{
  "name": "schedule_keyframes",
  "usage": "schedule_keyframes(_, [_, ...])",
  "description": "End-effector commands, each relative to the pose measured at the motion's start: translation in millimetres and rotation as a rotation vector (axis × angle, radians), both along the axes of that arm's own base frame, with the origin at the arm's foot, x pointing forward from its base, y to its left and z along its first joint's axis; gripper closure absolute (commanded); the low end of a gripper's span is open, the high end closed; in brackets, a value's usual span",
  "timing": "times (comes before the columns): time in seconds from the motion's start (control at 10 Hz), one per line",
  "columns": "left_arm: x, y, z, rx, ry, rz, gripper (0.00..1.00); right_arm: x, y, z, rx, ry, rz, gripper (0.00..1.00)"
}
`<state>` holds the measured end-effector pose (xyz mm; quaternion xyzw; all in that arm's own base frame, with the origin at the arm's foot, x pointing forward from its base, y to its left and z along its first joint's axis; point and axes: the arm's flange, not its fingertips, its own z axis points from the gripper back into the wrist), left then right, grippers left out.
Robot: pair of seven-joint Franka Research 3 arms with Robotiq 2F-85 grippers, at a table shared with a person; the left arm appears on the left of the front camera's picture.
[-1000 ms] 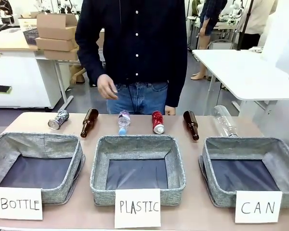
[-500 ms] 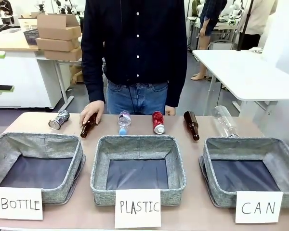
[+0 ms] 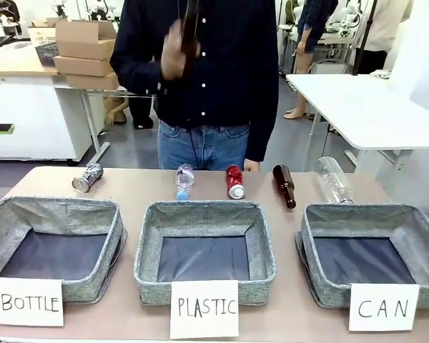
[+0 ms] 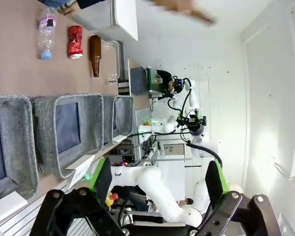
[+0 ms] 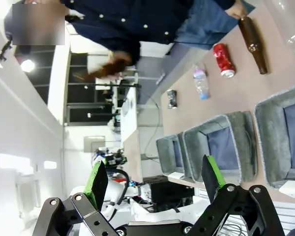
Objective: Sort the can waste into the basket.
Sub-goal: Pick up the can waste from the table and place it in the right Fabric basket.
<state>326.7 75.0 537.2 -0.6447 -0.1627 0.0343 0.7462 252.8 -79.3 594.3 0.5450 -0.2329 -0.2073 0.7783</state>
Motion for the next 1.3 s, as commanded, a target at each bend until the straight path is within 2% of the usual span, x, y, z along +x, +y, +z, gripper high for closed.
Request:
schedule_keyframes(0.0, [3.8, -1.0, 2.1, -0.018, -0.029, -0.006, 0.00, 57.8, 47.1, 5.4, -0.204, 0.094, 0.014, 0.00])
schedule_keyframes(0.1, [3.8, -1.0, 2.1, -0.018, -0.029, -0.006, 0.00, 103.4, 81.1, -0.8, -0.362, 0.175, 0.049, 0.00])
schedule_keyframes(0.2, [3.8, -1.0, 2.1, -0.018, -0.029, -0.006, 0.00, 147.5, 112.7, -11.9, -0.453, 0.209, 0.100, 0.00])
schedule_keyframes(0.3, [3.8, -1.0, 2.1, -0.018, -0.029, -0.006, 0.00, 192.1, 144.3, -37.5, -0.608, 0.290, 0.049, 0.00])
schedule_keyframes(0.4, [3.8, -1.0, 2.1, -0.018, -0.029, -0.006, 0.00, 218.2, 172.2, -68.8, -0.708, 0.348, 0.066, 0.00])
schedule_keyframes(0.5, [3.8, -1.0, 2.1, -0.018, -0.029, -0.006, 0.00, 234.4, 194.5, -100.4, -0.791, 0.370, 0.064, 0.00])
schedule_keyframes(0.6, [3.8, -1.0, 2.1, -0.018, -0.029, -0.006, 0.00, 240.9, 205.9, -119.1, -0.833, 0.346, 0.038, 0.00])
schedule_keyframes(0.7, [3.8, -1.0, 2.1, -0.018, -0.029, -0.006, 0.00, 207.5, 199.4, -95.8, -0.695, 0.272, 0.089, 0.00])
schedule_keyframes(0.9, [3.8, -1.0, 2.1, -0.018, -0.029, -0.006, 0.00, 207.5, 199.4, -95.8, -0.695, 0.272, 0.089, 0.00])
schedule_keyframes(1.0, [3.8, -1.0, 2.1, -0.018, -0.029, -0.006, 0.00, 229.9, 207.3, -121.3, -0.755, 0.298, 0.081, 0.00])
schedule_keyframes(1.1, [3.8, -1.0, 2.1, -0.018, -0.029, -0.006, 0.00, 257.5, 210.7, -122.3, -0.744, 0.216, 0.074, 0.00])
schedule_keyframes(1.2, [3.8, -1.0, 2.1, -0.018, -0.029, -0.006, 0.00, 295.8, 231.3, -131.3, -0.810, 0.199, 0.196, 0.00])
